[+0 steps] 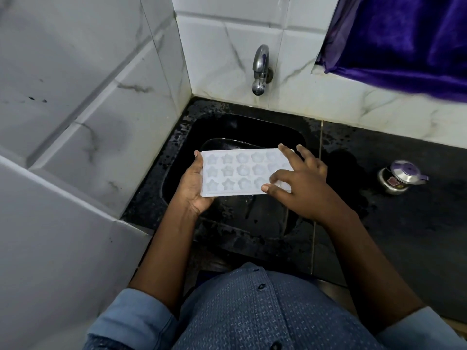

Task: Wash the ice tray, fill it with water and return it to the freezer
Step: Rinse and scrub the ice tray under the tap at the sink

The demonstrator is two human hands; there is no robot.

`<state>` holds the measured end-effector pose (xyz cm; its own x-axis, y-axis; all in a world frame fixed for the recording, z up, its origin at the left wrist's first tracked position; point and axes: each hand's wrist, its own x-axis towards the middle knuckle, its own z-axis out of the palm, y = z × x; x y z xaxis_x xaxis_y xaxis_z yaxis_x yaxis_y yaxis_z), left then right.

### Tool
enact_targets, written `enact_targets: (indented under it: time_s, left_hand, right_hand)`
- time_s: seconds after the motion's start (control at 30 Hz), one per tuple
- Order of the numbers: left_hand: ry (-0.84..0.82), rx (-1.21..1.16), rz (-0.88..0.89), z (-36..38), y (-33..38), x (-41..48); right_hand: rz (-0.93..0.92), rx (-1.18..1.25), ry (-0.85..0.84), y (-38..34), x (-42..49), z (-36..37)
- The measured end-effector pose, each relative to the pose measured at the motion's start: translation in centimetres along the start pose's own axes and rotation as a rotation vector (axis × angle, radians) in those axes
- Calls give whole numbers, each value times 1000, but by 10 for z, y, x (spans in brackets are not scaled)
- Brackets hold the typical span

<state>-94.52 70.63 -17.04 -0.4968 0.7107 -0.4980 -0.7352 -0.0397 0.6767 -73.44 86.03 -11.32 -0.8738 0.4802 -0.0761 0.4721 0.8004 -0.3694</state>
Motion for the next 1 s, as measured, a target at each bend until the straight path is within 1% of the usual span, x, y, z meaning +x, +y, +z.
enact_targets:
  time_s: [0.13, 0.23, 0.37, 0.67, 0.83, 1.0]
  left_hand:
    - [-19, -11, 13, 0, 1, 1]
    - [-38, -7, 20, -3, 1, 2]
    - [-32, 2, 17, -1, 1, 3]
    - [-31, 13, 15, -2, 2, 4]
    - [-23, 15, 15, -3, 2, 3]
    - [-16, 21, 20, -4, 4, 5]
  right_hand:
    - [37, 8, -13, 0, 0, -2]
    - [22, 12, -47, -2, -1, -1]
    - [41, -18, -21, -2, -1, 1]
    - [53, -19, -23, -1, -1, -3]
    - [1, 10, -6, 1, 0, 1]
    - [23, 2, 11, 3, 2, 3]
